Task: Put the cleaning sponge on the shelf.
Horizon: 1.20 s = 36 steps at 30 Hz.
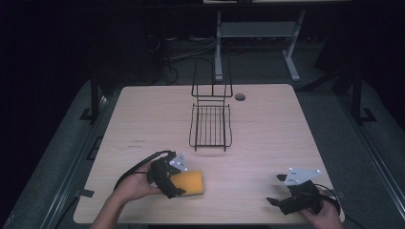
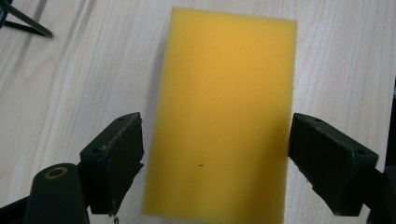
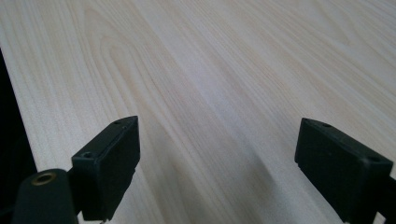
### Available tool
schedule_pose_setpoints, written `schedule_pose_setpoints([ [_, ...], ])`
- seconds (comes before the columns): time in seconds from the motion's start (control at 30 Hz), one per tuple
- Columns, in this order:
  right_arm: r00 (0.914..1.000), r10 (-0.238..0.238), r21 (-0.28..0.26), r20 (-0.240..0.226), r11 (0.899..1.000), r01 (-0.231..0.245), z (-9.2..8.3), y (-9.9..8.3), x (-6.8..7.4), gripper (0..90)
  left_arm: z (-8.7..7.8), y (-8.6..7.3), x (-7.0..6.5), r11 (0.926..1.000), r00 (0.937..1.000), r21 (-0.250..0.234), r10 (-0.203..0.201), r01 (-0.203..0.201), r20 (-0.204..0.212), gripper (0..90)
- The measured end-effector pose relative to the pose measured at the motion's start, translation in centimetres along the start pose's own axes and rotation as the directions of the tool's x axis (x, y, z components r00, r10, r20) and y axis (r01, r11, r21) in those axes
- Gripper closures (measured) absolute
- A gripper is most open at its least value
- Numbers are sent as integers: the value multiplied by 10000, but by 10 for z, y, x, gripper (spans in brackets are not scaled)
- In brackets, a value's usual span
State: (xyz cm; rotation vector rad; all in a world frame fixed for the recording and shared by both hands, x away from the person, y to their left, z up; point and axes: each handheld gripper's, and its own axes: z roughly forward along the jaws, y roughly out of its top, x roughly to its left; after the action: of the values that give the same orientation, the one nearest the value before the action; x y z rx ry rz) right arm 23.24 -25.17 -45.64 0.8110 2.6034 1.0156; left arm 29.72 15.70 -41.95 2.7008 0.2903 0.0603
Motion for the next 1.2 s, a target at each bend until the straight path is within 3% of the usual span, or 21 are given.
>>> schedule_pose_setpoints([
  [1.2,10000,-5,-54,-39,10000,5,0,1,1,138,23,12,0,9973,9997,706,198,-210,166,179],
])
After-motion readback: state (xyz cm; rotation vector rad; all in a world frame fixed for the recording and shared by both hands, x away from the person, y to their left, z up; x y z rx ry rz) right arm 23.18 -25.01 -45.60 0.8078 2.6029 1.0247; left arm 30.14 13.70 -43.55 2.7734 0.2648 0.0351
